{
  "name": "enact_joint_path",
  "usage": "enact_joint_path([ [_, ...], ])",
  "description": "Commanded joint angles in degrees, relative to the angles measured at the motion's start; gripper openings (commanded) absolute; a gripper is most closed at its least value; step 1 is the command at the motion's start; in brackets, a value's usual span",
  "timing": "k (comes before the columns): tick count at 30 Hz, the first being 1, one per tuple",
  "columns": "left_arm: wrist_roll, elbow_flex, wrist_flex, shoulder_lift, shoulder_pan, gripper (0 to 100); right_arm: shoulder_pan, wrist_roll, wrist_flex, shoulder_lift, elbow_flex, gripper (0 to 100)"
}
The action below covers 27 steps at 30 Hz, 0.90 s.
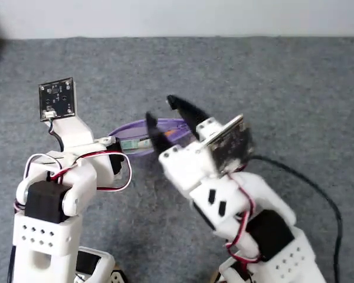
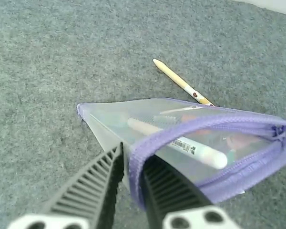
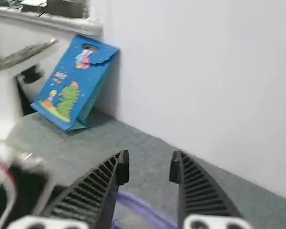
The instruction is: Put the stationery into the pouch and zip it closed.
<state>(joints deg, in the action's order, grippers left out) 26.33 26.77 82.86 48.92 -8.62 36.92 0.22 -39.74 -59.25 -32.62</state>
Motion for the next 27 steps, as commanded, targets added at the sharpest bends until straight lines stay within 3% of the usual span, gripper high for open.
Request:
enact_joint_path([
  [1,0.8,-2.0,-0.3,-0.4,0.3,1,-7.8,-4.3,-5.1,6.8,10.8,10.2],
  [7,0.8,-2.2,-0.3,-0.1,0.3,1,-16.6,-5.6,-14.1,23.3,25.8,4.0],
  [20,0.6,-2.0,-0.1,-0.3,0.3,1,-22.8,-4.9,-29.4,59.8,47.6,3.1],
  [23,0.6,-2.0,-0.2,-0.3,0.3,1,-22.4,0.2,-32.8,67.6,52.7,3.6],
  [27,0.6,-2.0,-0.3,-0.5,0.3,1,-21.4,6.9,-35.1,76.6,58.1,15.0],
])
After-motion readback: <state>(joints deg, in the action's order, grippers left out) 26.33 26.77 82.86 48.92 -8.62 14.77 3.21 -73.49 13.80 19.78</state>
